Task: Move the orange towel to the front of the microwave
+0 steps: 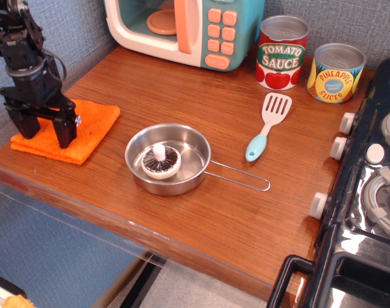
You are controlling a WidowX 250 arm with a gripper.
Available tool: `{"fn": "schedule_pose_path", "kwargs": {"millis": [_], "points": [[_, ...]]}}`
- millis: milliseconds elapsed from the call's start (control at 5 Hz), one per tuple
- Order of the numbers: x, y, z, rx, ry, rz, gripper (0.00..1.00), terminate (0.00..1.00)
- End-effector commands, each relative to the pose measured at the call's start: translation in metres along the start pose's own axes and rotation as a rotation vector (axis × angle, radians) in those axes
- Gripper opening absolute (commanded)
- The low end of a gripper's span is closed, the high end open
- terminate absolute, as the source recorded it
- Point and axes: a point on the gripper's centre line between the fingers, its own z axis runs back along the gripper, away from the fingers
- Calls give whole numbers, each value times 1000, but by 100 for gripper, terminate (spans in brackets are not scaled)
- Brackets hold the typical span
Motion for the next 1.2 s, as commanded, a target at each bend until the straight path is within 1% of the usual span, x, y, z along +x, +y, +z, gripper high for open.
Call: {"fn": "schedule_pose_path", "kwargs": {"millis": [0,200,400,600,800,1000], "points": [[60,-66,-27,-83,10,-140,100,0],[79,-95,-28,-98,-3,-190,100,0],[85,-112,-34,-97,-6,-218,100,0],[90,-114,-40,-84,8,-174,100,0],[95,-105,-35,-112,-4,-99,100,0],[98,-96,-6,-115,-53,-85,100,0]]}}
